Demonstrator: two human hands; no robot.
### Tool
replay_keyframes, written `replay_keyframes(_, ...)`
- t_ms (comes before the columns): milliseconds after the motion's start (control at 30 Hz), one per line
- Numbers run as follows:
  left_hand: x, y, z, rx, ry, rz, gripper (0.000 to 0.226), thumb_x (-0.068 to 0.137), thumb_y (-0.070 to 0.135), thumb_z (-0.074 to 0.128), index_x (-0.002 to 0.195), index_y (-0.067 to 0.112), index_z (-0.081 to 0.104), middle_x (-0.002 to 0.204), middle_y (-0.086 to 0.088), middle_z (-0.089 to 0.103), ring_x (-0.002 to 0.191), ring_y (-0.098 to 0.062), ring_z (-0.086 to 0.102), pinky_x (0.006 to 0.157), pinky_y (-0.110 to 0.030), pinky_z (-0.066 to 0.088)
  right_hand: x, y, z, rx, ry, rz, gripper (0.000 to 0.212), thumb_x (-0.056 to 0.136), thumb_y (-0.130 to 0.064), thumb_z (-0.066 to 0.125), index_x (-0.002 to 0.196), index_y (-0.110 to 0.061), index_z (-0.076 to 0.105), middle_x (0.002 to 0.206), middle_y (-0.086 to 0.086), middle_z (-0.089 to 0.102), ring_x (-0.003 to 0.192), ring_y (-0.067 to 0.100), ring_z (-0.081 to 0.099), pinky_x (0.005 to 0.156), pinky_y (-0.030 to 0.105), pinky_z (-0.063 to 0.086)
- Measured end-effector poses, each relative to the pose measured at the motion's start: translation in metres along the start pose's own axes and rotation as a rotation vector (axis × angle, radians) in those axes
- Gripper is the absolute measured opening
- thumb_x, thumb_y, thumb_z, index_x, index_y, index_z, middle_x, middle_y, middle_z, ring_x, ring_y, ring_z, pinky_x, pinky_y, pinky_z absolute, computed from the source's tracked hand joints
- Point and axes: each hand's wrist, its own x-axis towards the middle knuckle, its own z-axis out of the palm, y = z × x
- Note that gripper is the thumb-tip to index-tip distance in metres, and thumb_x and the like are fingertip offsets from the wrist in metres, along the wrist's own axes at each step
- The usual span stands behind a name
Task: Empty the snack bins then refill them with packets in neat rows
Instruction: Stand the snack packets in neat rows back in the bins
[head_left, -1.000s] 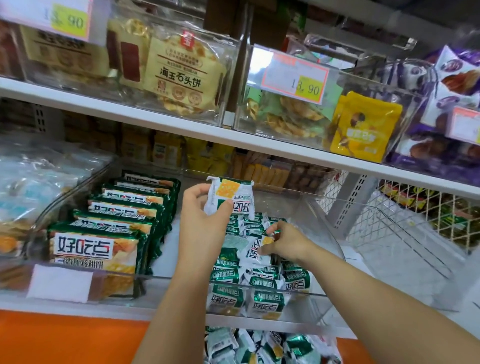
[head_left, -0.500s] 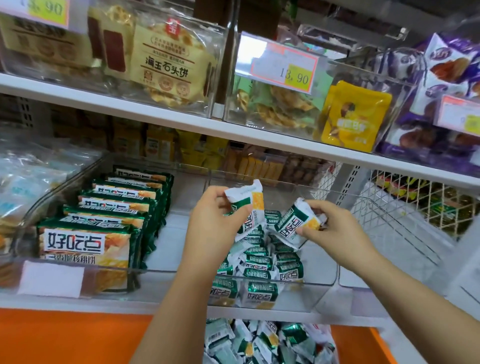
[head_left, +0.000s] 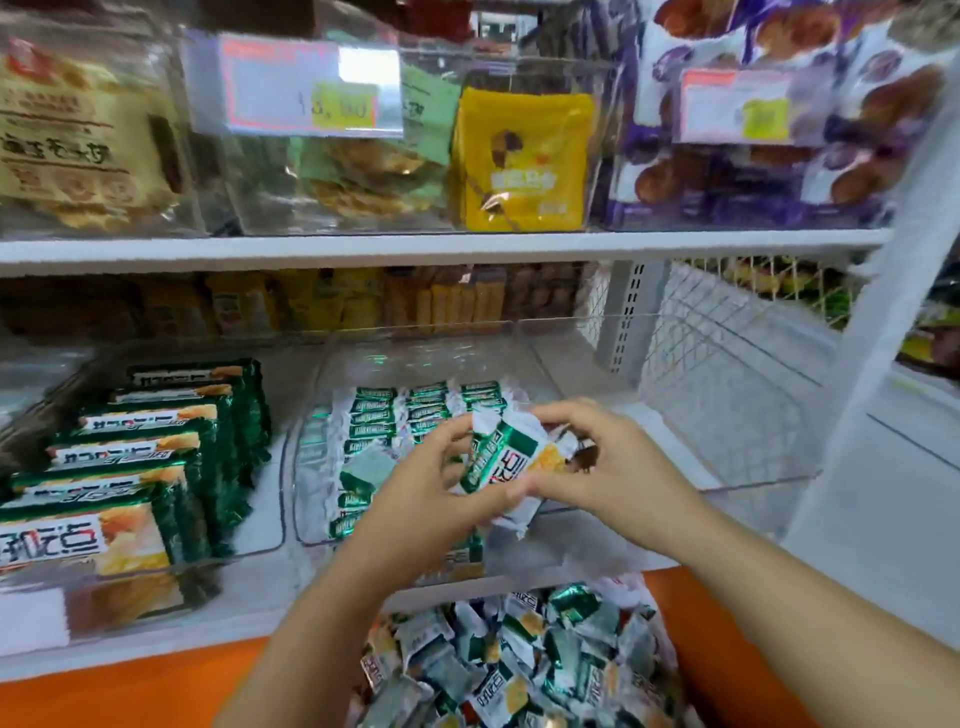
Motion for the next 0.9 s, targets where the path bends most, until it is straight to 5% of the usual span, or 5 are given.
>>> replay_keyframes(167,0.022,-0.007,0.003,0.115,0.108,-0.029,0.059,0.076,0.041,0.077,0.126,0.037,0.047,0.129,0.016,0.049,0.122,-0.004,0.043,0.098,-0.029,0.040,0.010,0.014,-0.032,0.070,0.090,0.055,0.030,0.082,-0.031,0.072,0.108,-0.040,0.058,0.115,-0.011,0.058,0.101,0.000,0.053,0.088,0.018,0.042)
replay_keyframes(400,0.053,-0.011,0.021,0.167,-0.098,-0.204,0.043,0.086,0.028,0.069,0.124,0.028,0.047,0.114,0.009,0.052,0.088,-0.012,0.060,0.077,-0.027,0.053,-0.003,0.053,-0.033,-0.037,-0.028,0.149,0.050,0.085,-0.031,0.069,0.131,-0.027,0.051,0.132,-0.007,0.050,0.115,0.007,0.049,0.096,0.030,0.045)
replay_keyframes(600,0.065,-0.015,0.015,0.459,-0.311,-0.244,0.073,0.083,0.027,0.073,0.145,0.022,0.034,0.144,0.005,0.042,0.125,-0.006,0.043,0.103,-0.020,0.034,-0.005,0.058,-0.038,-0.019,-0.061,0.137,0.049,0.084,-0.034,0.068,0.130,-0.031,0.050,0.126,-0.010,0.052,0.110,0.006,0.051,0.094,0.034,0.048)
replay_keyframes(767,0.076,0.000,0.026,0.869,-0.476,-0.071,0.059,0.084,0.033,0.072,0.136,0.027,0.047,0.131,0.011,0.052,0.118,-0.012,0.050,0.097,-0.022,0.038,-0.004,0.055,-0.041,-0.010,-0.058,0.139,0.051,0.085,-0.036,0.067,0.132,-0.030,0.049,0.121,-0.012,0.053,0.105,0.006,0.053,0.092,0.031,0.049)
replay_keyframes(900,0.086,0.009,0.017,0.898,-0.637,-0.201,0.066,0.086,0.042,0.067,0.144,0.027,0.040,0.146,0.009,0.042,0.125,-0.010,0.046,0.109,-0.029,0.034,-0.005,0.054,-0.041,-0.015,-0.079,0.140,0.052,0.085,-0.034,0.067,0.134,-0.029,0.049,0.123,-0.011,0.054,0.105,0.008,0.055,0.092,0.029,0.049)
